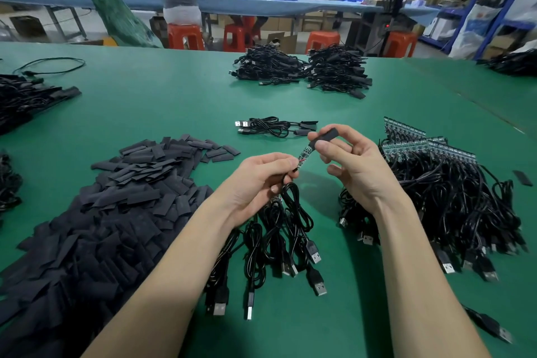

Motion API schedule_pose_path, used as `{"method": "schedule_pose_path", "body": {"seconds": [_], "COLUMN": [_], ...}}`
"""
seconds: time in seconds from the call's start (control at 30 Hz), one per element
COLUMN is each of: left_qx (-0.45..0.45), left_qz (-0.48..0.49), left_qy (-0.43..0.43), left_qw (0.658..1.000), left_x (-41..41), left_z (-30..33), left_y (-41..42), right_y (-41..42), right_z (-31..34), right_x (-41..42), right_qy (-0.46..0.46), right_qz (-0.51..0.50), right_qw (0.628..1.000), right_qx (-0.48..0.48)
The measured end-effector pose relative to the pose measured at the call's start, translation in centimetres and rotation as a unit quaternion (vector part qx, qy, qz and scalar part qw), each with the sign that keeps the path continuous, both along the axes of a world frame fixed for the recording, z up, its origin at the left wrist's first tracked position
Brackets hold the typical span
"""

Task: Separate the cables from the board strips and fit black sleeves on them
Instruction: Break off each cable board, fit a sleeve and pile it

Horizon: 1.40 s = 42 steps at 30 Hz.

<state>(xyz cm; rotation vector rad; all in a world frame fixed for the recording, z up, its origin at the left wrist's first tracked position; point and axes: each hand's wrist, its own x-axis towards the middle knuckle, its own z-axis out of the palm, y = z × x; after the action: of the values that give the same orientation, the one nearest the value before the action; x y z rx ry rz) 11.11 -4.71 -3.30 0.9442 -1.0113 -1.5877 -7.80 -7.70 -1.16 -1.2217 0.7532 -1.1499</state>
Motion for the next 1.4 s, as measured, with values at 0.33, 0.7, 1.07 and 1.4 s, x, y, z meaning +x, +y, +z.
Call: {"method": "schedule_pose_path", "body": {"seconds": [0.33,0.7,1.07,1.4], "left_qx": [-0.043,-0.107,-0.211,-0.243], "left_qz": [-0.079,0.029,0.093,0.111], "left_qy": [-0.039,-0.124,-0.209,-0.179], "left_qw": [0.995,0.986,0.95,0.947], "left_x": [1.5,1.1,1.1,0.6], "left_z": [0.6,0.2,-0.3,-0.5], "left_y": [0.2,-0.2,-0.1,-0.2], "right_y": [0.3,-0.1,-0.4,-0.3], "right_z": [-0.4,-0.3,-0.9,-1.1], "right_x": [-0.2,0.3,1.1,1.8], "right_qy": [-0.012,0.001,-0.011,-0.011], "right_qz": [0.096,0.024,-0.01,0.021], "right_qw": [0.995,0.999,0.998,0.997], "right_qx": [0.04,0.041,0.054,0.067]}}
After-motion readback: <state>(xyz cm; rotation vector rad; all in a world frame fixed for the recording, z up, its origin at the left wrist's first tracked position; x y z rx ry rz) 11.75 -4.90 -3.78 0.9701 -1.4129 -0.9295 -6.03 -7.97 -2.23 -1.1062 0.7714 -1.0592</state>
